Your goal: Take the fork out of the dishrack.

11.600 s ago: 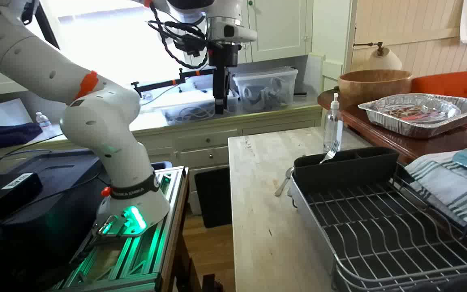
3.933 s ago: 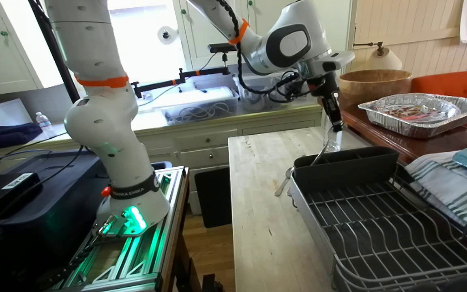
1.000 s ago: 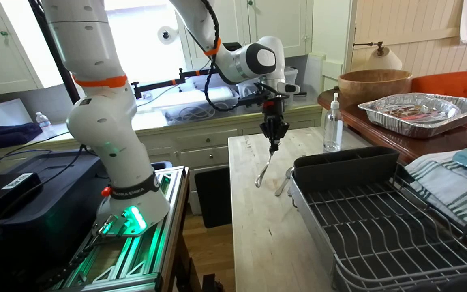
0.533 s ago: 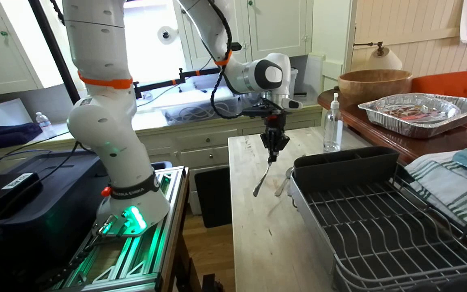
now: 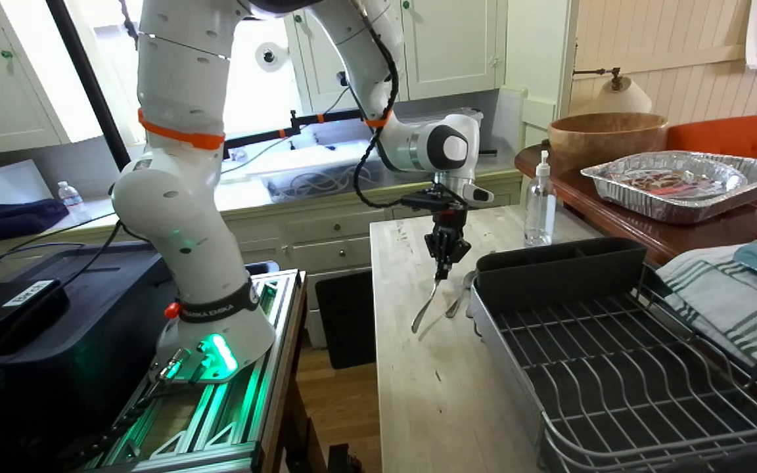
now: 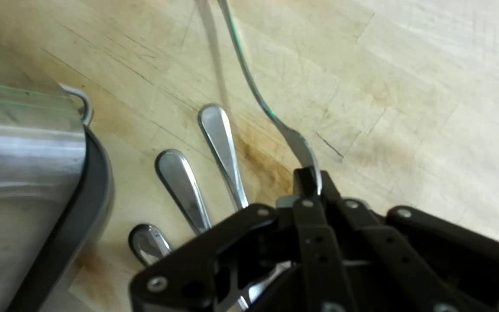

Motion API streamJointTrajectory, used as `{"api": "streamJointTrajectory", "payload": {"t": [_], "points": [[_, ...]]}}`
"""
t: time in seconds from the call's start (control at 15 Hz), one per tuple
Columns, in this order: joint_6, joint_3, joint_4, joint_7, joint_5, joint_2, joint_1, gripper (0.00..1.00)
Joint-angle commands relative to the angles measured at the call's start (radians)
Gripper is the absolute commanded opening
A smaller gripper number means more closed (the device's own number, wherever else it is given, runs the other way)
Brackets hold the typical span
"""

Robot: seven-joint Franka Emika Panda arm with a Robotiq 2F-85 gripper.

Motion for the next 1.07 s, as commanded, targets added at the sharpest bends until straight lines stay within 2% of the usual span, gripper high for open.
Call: {"api": "streamJointTrajectory", "payload": {"t": [0.0, 1.0], "points": [[0.013, -0.030, 0.064, 0.015, 0.003, 0.083, 0.040, 0.01], [0.052, -0.122, 0.176, 0.174, -0.058, 0.183, 0.136, 0.01]]}}
